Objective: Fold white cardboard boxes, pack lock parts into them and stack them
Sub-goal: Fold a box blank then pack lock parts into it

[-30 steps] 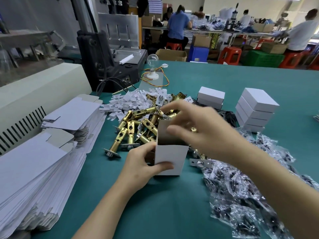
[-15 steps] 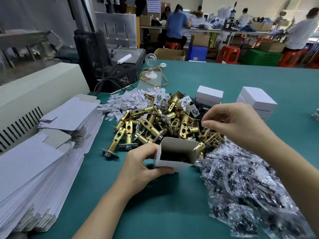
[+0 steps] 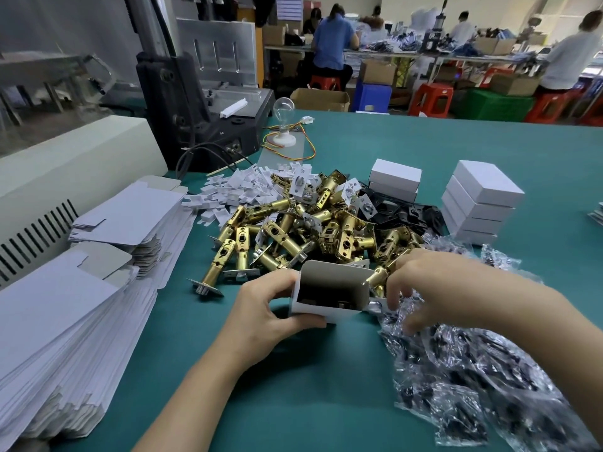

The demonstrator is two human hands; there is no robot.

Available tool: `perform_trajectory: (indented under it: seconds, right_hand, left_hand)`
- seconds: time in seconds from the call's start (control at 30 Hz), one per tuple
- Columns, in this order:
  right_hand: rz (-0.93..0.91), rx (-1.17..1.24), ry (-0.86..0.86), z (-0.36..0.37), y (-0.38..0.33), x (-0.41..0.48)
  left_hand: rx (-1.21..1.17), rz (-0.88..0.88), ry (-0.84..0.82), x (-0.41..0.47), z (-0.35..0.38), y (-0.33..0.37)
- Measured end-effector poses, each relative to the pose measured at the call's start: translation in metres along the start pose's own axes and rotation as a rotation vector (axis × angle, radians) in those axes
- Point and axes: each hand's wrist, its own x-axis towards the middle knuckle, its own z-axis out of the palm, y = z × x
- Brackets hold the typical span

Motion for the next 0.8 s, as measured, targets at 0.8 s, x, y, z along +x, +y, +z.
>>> perform_trajectory:
  seconds: [0.8]
  right_hand:
    - [0.071,0.857,0.554,-0.005,0.004,0.005]
  left_hand:
    - [0.059,0.007,-0.025,0.000,-0.002,-0.003]
